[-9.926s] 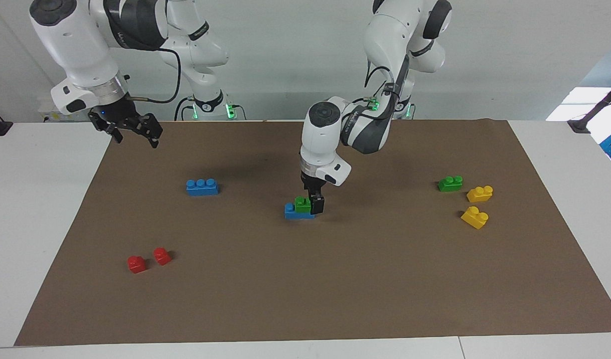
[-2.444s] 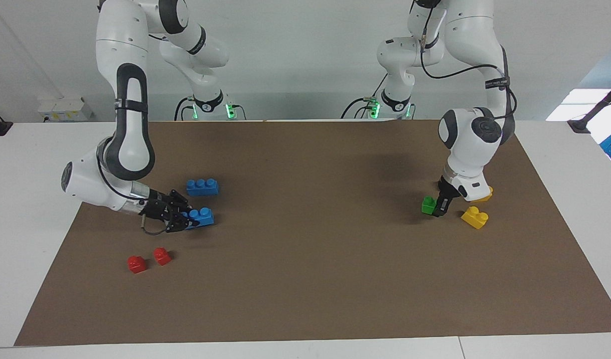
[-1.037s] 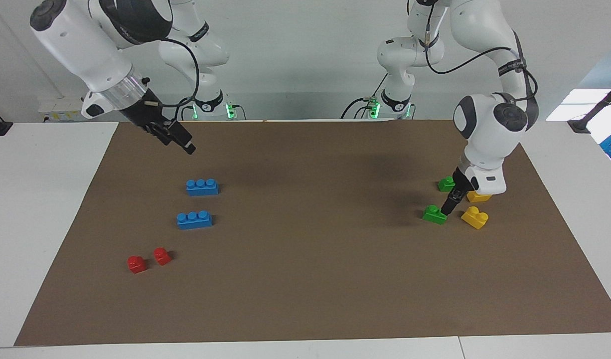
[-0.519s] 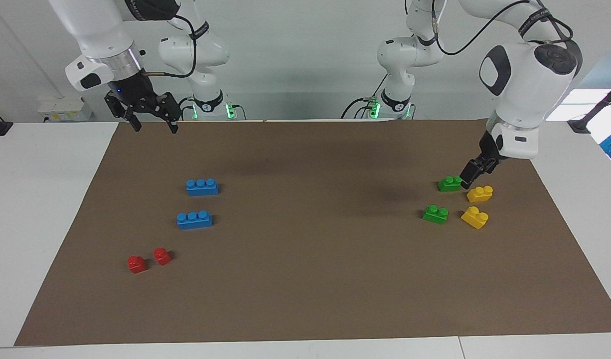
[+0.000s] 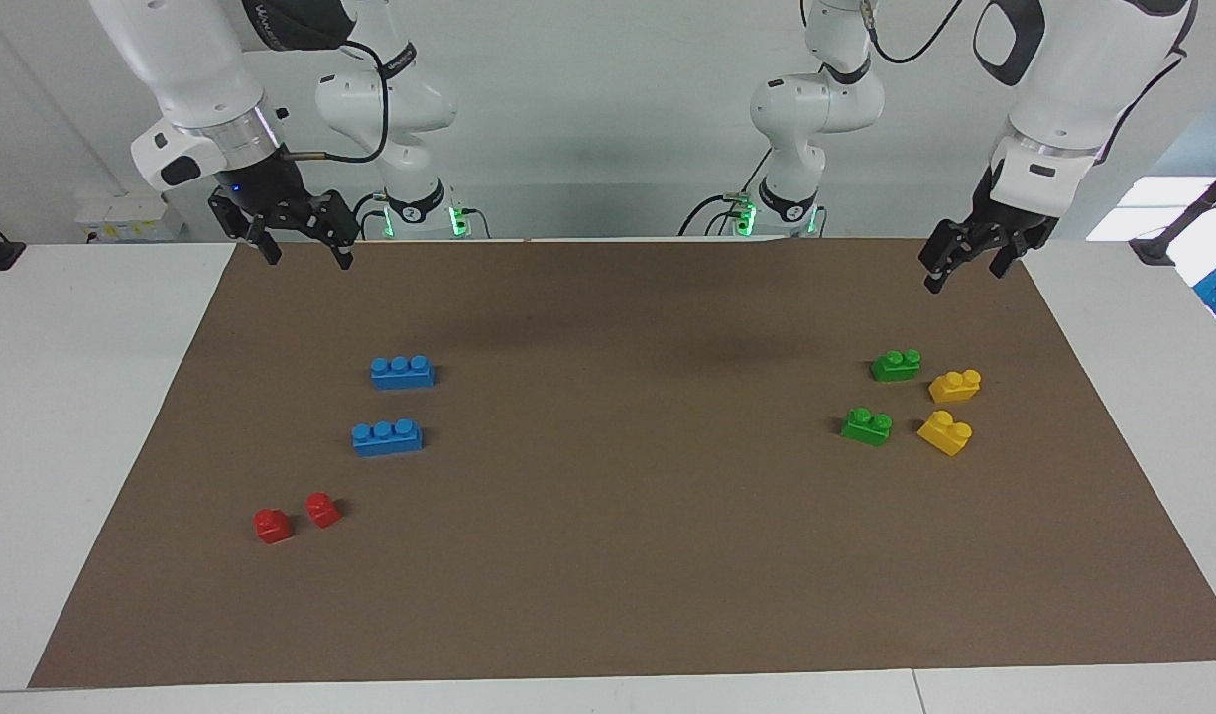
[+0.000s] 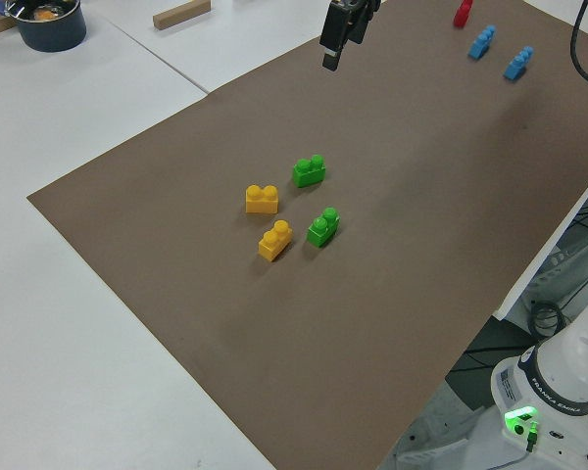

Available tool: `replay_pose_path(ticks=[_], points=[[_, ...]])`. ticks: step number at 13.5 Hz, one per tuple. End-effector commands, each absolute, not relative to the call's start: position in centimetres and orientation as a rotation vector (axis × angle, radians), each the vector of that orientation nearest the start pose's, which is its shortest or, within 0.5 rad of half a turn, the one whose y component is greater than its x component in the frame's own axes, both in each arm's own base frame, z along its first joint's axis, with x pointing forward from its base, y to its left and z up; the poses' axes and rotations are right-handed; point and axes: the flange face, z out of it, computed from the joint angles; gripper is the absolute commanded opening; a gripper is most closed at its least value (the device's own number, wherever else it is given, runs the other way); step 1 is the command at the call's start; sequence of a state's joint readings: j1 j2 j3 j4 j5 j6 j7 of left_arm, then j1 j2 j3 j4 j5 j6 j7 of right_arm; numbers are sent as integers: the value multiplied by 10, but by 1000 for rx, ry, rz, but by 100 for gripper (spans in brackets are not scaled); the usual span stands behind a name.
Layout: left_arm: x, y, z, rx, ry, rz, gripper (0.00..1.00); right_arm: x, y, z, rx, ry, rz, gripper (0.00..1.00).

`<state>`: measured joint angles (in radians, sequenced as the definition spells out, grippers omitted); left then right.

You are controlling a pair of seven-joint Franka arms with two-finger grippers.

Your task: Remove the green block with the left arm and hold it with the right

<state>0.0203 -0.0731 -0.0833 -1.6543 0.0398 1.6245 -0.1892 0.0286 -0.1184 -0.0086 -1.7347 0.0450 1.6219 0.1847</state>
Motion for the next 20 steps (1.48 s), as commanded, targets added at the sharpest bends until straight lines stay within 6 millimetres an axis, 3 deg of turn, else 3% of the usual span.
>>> replay_pose_path(ticks=[1, 7, 10, 17, 20], points=[[527, -27, 652, -3103, -120, -10, 100, 512, 10, 616, -3105, 267, -3, 100], [516, -30, 676, -3111, -103, 49, 100, 511, 6, 612, -3141, 270, 6, 100], [512, -33, 671, -3114, -94, 136, 100, 509, 0, 611, -3144, 281, 8, 100], [531, -32, 659, -3153, -105, -10, 100, 508, -1, 609, -3145, 279, 17, 100], [537, -33, 641, -3154, -103, -5, 100, 508, -2, 609, -3157, 197, 15, 100]])
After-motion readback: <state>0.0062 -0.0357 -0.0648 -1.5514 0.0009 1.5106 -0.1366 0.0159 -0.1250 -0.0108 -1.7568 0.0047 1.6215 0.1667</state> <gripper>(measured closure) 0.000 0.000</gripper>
